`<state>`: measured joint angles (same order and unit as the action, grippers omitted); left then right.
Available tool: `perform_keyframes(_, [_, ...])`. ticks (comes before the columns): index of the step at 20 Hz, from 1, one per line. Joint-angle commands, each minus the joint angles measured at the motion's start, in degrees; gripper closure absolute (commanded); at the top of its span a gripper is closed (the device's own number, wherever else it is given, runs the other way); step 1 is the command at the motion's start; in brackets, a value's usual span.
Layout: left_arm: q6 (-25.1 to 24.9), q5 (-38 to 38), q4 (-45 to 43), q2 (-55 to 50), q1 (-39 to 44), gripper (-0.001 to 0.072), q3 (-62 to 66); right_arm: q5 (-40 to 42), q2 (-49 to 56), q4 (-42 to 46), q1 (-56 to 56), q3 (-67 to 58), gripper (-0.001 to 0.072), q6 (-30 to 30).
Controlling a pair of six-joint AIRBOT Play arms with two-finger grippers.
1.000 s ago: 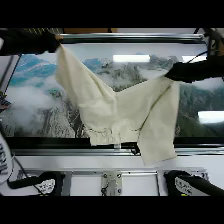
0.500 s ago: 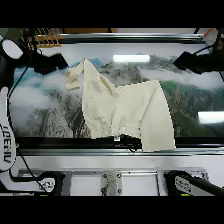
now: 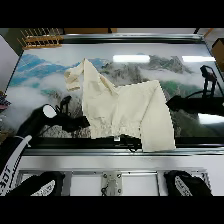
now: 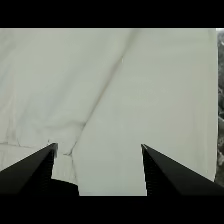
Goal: Fold the clothes and pants, and hang the long-sleeved shirts on hangers.
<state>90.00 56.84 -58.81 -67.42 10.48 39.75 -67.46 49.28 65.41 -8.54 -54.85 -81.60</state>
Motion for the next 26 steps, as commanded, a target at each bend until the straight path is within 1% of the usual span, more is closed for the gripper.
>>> perform_keyframes(1, [-0.7,-7.6,4.9,1.0,5.8,0.0079,-6.8,-0.4,-2.9,0.0,0.1,5.4,0.0141,-0.2])
perform_keyframes(4, [-0.6,-8.6,5.0,-2.5,8.8,0.0080,-5.3,-0.3,-2.9,0.0,0.0,6.4,0.0140,-0.2])
perform_keyframes(5, [-0.6,-8.4,5.0,-4.5,9.3,0.0097,-4.1,-0.3,-2.9,0.0,-0.1,6.5,0.0140,-0.2])
perform_keyframes(6, [-0.5,-8.2,5.0,-6.2,9.7,0.0099,-2.8,-0.3,-2.9,0.5,-0.1,6.5,0.0139,-0.2])
perform_keyframes(7, [-0.3,-7.7,4.9,-7.5,9.7,0.0300,-1.3,-0.4,-2.9,1.3,-0.8,6.5,0.0137,-0.2])
perform_keyframes(8, [-0.3,-7.5,4.8,-8.3,9.7,0.0629,0.1,-0.7,-2.8,2.5,-2.5,6.5,0.0097,-0.2])
perform_keyframes(9, [-0.3,-7.5,4.4,-8.3,9.1,0.0691,1.0,-1.1,-2.8,3.7,-5.1,6.9,0.0097,0.0])
perform_keyframes(13, [-0.7,-6.0,4.4,-4.3,5.4,0.0691,1.0,-1.4,0.2,4.4,-22.4,14.6,0.0100,4.0])
perform_keyframes(15, [-0.7,-6.1,4.4,-1.9,4.9,0.0691,-1.2,-1.4,5.6,3.8,-30.3,17.9,0.0099,9.7])
perform_keyframes(17, [-0.7,-6.8,4.4,-0.5,4.9,0.0691,-2.7,-1.4,12.3,2.2,-34.3,18.3,0.0100,13.3])
perform_keyframes(19, [-0.6,-7.0,4.6,0.0,4.9,0.0691,-3.1,0.2,18.4,-2.8,-34.2,18.3,0.0101,16.9])
perform_keyframes(21, [-0.6,-7.1,4.9,0.0,5.2,0.0691,-3.1,0.6,22.6,-9.5,-32.4,18.3,0.0102,21.9])
perform_keyframes(22, [-0.6,-7.1,4.9,0.0,5.1,0.0691,-3.1,0.7,24.3,-11.6,-30.9,18.2,0.0103,23.4])
perform_keyframes(26, [-0.6,-7.1,4.5,0.0,5.1,0.0691,-3.1,2.6,28.4,-11.8,-24.1,18.2,0.0102,23.3])
